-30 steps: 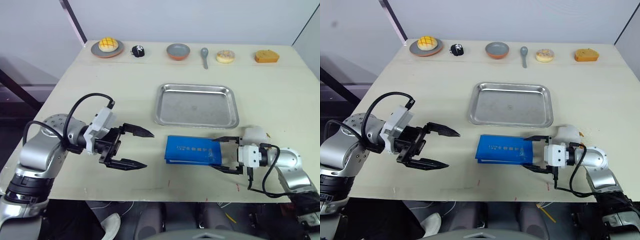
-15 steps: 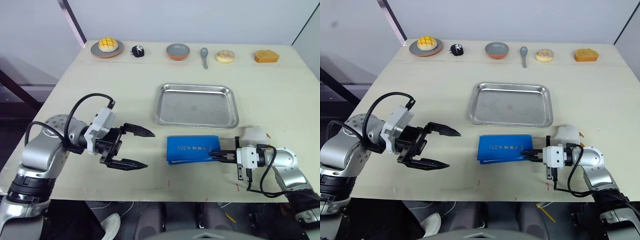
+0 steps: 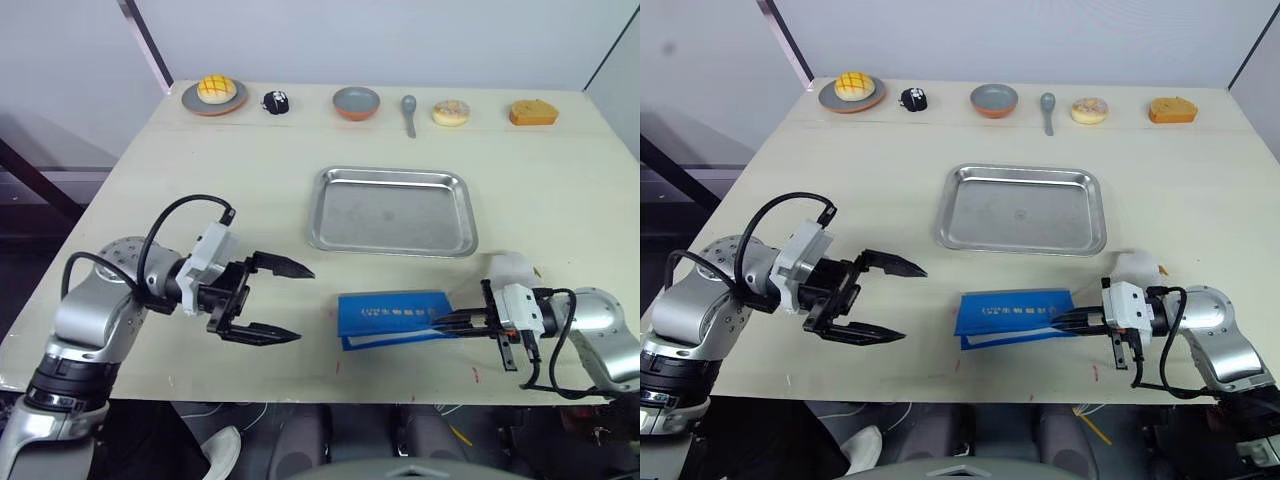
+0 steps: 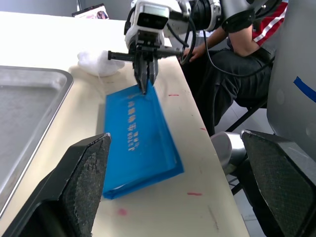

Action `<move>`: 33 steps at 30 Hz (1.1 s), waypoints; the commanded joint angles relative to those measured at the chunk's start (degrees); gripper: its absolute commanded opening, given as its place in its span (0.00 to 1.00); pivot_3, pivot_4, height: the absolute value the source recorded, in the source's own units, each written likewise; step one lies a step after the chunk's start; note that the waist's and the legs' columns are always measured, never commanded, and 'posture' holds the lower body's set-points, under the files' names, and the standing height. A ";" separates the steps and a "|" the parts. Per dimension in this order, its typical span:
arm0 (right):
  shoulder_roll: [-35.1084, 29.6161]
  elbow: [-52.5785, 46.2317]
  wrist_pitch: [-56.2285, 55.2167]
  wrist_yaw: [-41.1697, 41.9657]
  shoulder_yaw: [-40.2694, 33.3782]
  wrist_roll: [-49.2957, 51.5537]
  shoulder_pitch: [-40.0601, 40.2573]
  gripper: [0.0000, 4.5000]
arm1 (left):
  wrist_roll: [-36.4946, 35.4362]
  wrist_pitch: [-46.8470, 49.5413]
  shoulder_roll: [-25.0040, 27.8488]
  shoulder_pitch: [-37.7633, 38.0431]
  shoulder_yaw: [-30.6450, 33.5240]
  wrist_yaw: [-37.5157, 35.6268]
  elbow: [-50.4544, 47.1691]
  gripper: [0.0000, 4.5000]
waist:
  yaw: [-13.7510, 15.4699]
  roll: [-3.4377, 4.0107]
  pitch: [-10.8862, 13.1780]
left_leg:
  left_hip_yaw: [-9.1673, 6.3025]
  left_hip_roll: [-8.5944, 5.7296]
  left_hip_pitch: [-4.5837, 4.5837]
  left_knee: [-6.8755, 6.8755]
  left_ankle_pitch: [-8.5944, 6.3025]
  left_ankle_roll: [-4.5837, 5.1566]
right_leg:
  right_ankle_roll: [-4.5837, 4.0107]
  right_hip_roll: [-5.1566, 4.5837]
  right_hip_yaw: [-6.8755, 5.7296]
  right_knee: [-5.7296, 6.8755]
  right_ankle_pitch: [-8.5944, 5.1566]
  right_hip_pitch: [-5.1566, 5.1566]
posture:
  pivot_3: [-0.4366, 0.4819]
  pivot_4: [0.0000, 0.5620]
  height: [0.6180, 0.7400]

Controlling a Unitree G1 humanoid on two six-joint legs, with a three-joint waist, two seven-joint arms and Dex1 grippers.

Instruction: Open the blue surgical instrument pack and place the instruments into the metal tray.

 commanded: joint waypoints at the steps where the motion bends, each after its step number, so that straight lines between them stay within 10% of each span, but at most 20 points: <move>1: -2.59 -6.11 9.95 0.17 -2.55 6.37 0.24 0.02 | -0.04 -0.68 -0.33 0.16 -0.26 -0.34 -2.01 1.00 | 0.07 0.01 0.00 | 0.00 0.00 -0.01 0.01 0.00 0.01 | 0.00 0.00 0.00 0.00 0.00 0.00 | 0.48 0.27 0.94; 11: -4.84 -7.81 28.09 -0.06 -4.57 13.12 -5.15 0.02 | 2.56 -3.69 -2.42 0.35 -3.37 -1.63 0.37 1.00 | 0.12 -0.01 0.01 | -0.03 -0.01 -0.05 0.04 -0.01 0.03 | 0.00 0.00 -0.03 -0.01 0.00 -0.01 | 0.48 0.27 0.94; 33: 2.34 2.09 28.57 2.18 -3.97 8.24 -13.40 0.02 | 14.13 -18.94 -23.82 -7.18 -12.48 2.48 23.74 1.00 | 0.57 0.02 -0.01 | -0.15 -0.04 -0.73 0.42 -0.01 0.03 | 0.04 0.00 -0.23 0.08 0.03 -0.46 | 0.48 0.27 0.94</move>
